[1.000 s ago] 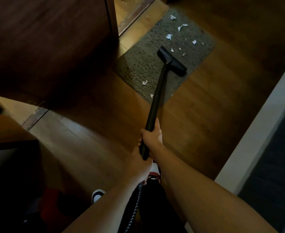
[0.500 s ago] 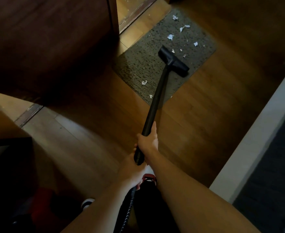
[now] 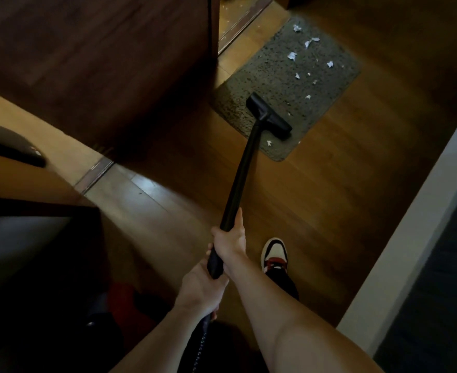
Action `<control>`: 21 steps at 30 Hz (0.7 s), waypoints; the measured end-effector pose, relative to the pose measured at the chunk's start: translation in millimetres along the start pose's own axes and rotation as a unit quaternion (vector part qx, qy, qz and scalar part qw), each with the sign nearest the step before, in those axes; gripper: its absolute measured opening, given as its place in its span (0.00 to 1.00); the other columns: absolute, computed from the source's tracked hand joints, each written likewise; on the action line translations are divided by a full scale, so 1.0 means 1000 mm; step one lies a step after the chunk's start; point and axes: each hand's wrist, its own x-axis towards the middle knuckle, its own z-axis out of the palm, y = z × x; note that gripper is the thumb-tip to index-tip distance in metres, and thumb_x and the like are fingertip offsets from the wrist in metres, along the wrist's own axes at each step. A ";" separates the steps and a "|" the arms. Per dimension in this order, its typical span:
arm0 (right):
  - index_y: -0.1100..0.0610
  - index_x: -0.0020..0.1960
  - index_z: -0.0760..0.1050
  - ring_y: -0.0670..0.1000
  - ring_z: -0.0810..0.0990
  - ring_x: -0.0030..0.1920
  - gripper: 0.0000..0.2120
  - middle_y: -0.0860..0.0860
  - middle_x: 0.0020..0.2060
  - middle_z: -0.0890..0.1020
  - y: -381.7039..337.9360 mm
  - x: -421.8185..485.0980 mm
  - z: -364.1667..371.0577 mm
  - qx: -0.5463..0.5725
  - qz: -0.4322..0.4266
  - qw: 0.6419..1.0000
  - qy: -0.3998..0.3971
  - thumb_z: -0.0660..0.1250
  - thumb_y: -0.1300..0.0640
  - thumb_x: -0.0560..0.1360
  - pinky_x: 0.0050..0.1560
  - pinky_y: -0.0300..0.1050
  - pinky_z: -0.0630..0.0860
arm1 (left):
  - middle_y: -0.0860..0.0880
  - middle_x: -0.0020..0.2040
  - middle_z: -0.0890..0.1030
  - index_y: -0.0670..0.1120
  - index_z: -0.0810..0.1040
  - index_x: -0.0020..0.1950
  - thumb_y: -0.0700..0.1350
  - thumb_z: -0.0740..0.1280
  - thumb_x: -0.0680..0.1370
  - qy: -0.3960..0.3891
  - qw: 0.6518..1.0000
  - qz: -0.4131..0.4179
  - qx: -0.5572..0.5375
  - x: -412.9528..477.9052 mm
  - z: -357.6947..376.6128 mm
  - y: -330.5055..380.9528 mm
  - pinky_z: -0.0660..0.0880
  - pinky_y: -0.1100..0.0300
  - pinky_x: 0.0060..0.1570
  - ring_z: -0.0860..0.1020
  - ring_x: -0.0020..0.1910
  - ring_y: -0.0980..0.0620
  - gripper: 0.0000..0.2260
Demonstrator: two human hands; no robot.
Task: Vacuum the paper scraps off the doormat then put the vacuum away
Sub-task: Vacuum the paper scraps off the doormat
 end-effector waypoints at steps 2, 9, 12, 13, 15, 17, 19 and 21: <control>0.36 0.81 0.44 0.51 0.79 0.32 0.43 0.55 0.50 0.81 0.010 -0.013 0.014 0.003 0.004 1.000 -0.001 0.65 0.63 0.80 0.33 0.47 0.81 | 0.51 0.34 0.79 0.49 0.74 0.51 0.54 0.66 0.79 0.006 1.000 0.002 0.001 -0.011 -0.009 -0.015 0.66 0.69 0.20 0.75 0.22 0.60 0.09; 0.35 0.81 0.45 0.51 0.78 0.30 0.44 0.57 0.47 0.82 0.041 -0.047 0.051 0.008 0.002 1.000 -0.006 0.66 0.64 0.80 0.31 0.45 0.79 | 0.48 0.39 0.82 0.51 0.73 0.58 0.55 0.68 0.77 0.001 1.000 -0.010 -0.007 -0.032 -0.033 -0.062 0.72 0.63 0.23 0.77 0.22 0.56 0.13; 0.36 0.81 0.44 0.51 0.78 0.31 0.44 0.57 0.48 0.81 0.050 -0.053 0.058 0.011 0.003 1.000 -0.002 0.66 0.63 0.79 0.32 0.45 0.79 | 0.49 0.39 0.82 0.51 0.73 0.60 0.56 0.68 0.77 0.005 1.000 -0.010 -0.001 -0.037 -0.038 -0.073 0.72 0.63 0.23 0.77 0.22 0.57 0.15; 0.36 0.81 0.45 0.50 0.78 0.31 0.44 0.56 0.48 0.81 0.052 -0.053 0.059 0.012 0.003 1.000 -0.002 0.66 0.63 0.79 0.32 0.45 0.79 | 0.49 0.38 0.82 0.51 0.73 0.60 0.56 0.68 0.77 0.005 1.000 -0.011 0.000 -0.037 -0.039 -0.075 0.72 0.63 0.23 0.77 0.22 0.57 0.15; 0.36 0.81 0.45 0.50 0.78 0.30 0.44 0.55 0.46 0.81 0.051 -0.052 0.057 0.013 0.000 1.000 -0.001 0.66 0.64 0.79 0.31 0.45 0.79 | 0.49 0.39 0.82 0.51 0.73 0.61 0.56 0.68 0.77 0.007 1.000 -0.011 0.002 -0.036 -0.037 -0.074 0.73 0.63 0.24 0.77 0.22 0.57 0.16; 0.36 0.81 0.46 0.50 0.77 0.29 0.44 0.54 0.45 0.81 0.047 -0.047 0.051 0.015 -0.006 1.000 -0.001 0.66 0.64 0.79 0.30 0.44 0.78 | 0.49 0.39 0.82 0.50 0.72 0.62 0.56 0.68 0.77 0.008 1.000 -0.011 0.004 -0.032 -0.032 -0.067 0.73 0.62 0.24 0.77 0.23 0.56 0.17; 0.36 0.81 0.46 0.50 0.77 0.29 0.43 0.53 0.45 0.81 0.042 -0.039 0.041 0.011 -0.006 1.000 -0.002 0.66 0.64 0.79 0.30 0.44 0.78 | 0.49 0.38 0.82 0.50 0.71 0.63 0.56 0.67 0.78 0.007 1.000 -0.009 0.005 -0.029 -0.024 -0.056 0.73 0.62 0.23 0.77 0.22 0.56 0.17; 0.36 0.81 0.46 0.50 0.78 0.30 0.43 0.54 0.46 0.81 0.035 -0.029 0.028 0.005 -0.004 1.000 -0.001 0.66 0.64 0.79 0.31 0.44 0.78 | 0.48 0.40 0.82 0.51 0.70 0.66 0.56 0.67 0.78 0.009 1.000 -0.009 0.012 -0.026 -0.014 -0.042 0.73 0.63 0.22 0.77 0.22 0.56 0.19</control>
